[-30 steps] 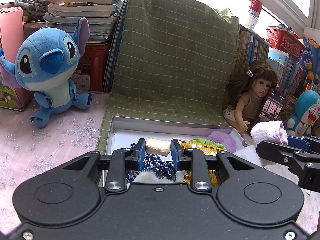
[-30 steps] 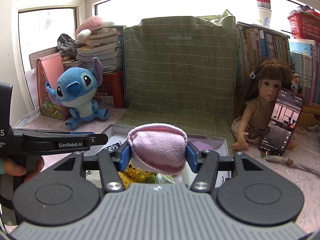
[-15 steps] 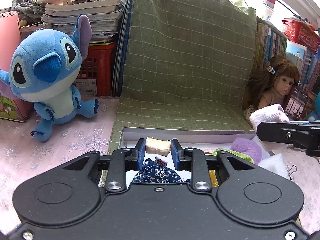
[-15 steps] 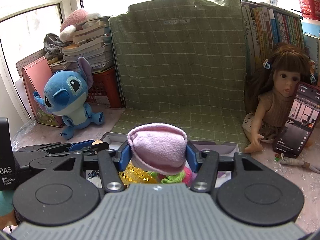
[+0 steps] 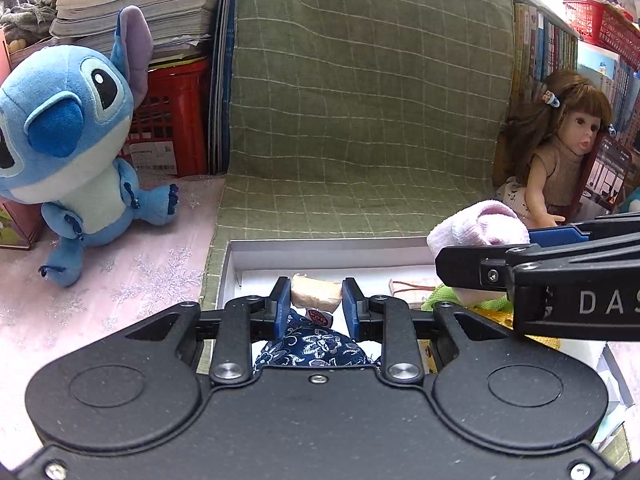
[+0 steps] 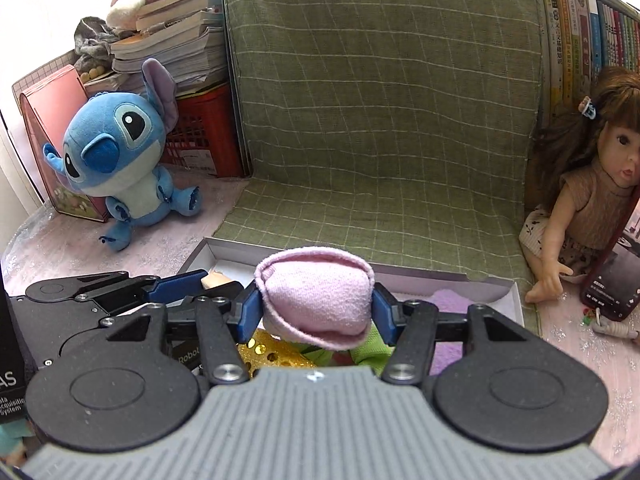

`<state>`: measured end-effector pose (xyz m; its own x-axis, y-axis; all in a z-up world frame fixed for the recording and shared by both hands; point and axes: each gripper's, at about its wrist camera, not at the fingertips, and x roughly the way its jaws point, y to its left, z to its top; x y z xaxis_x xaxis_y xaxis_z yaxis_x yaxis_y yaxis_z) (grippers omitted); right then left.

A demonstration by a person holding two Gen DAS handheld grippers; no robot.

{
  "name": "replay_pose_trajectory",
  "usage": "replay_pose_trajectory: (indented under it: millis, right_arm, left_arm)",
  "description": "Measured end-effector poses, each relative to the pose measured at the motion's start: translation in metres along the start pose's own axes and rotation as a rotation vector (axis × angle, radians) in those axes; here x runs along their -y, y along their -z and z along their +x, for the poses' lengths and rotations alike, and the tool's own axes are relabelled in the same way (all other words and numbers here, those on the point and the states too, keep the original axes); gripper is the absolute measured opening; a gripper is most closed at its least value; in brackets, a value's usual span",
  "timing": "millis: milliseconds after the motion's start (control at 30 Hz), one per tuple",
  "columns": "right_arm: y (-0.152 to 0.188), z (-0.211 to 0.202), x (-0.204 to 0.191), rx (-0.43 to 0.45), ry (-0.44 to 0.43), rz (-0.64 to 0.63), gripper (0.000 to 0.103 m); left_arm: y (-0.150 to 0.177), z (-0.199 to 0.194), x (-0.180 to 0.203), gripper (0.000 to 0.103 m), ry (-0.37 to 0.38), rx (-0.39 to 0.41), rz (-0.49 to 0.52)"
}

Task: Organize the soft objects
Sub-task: 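Carry the beige item and pink sock roll with both grippers into the box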

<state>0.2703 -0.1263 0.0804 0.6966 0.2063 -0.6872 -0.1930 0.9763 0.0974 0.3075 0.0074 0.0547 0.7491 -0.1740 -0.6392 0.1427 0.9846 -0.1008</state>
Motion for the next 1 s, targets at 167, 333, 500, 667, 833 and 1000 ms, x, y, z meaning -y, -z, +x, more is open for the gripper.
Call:
replay_pose_trajectory:
  millis: [167, 333, 500, 667, 833, 1000]
  right_arm:
    - [-0.001, 0.01, 0.004, -0.025, 0.01, 0.016, 0.06]
    - [-0.002, 0.016, 0.005, -0.035, 0.017, 0.014, 0.06]
    - [-0.002, 0.023, 0.004, -0.047, 0.025, 0.011, 0.061]
    - [-0.002, 0.031, 0.006, -0.064, 0.02, 0.032, 0.061]
    - [-0.004, 0.037, 0.015, -0.071, 0.011, 0.09, 0.061]
    - [-0.004, 0.044, 0.019, -0.08, 0.008, 0.119, 0.06]
  left_arm:
    - [0.0, 0.008, 0.0, 0.026, -0.004, -0.031, 0.013]
    - [-0.001, 0.015, -0.006, 0.026, 0.01, -0.067, -0.027]
    - [-0.003, 0.019, -0.008, 0.026, 0.013, -0.078, -0.034]
    - [-0.004, 0.024, -0.009, 0.026, 0.015, -0.095, -0.039]
    - [-0.005, 0.029, -0.011, 0.026, 0.007, -0.11, -0.04]
    - [-0.004, 0.033, -0.014, 0.026, 0.0, -0.119, -0.042]
